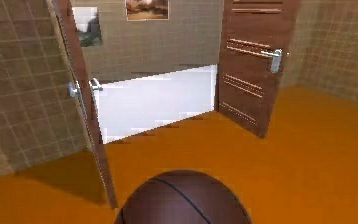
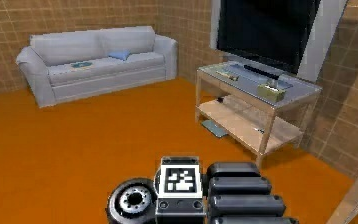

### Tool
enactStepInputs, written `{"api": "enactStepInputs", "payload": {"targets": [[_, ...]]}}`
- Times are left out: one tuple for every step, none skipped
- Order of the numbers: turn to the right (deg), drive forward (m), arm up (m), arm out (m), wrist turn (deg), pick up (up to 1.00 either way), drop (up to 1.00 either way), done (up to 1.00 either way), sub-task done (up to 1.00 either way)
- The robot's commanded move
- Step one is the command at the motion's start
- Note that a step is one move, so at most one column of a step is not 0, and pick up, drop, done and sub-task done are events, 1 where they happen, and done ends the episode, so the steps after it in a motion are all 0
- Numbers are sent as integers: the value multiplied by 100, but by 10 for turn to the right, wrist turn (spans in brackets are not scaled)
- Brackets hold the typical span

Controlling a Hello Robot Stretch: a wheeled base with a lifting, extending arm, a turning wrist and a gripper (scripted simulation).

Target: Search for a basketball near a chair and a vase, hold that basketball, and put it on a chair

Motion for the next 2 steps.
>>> {"api": "enactStepInputs", "payload": {"targets": [[30,0,0,0,0,0,0,0,0],[0,80,0,0,0,0,0,0,0]]}}
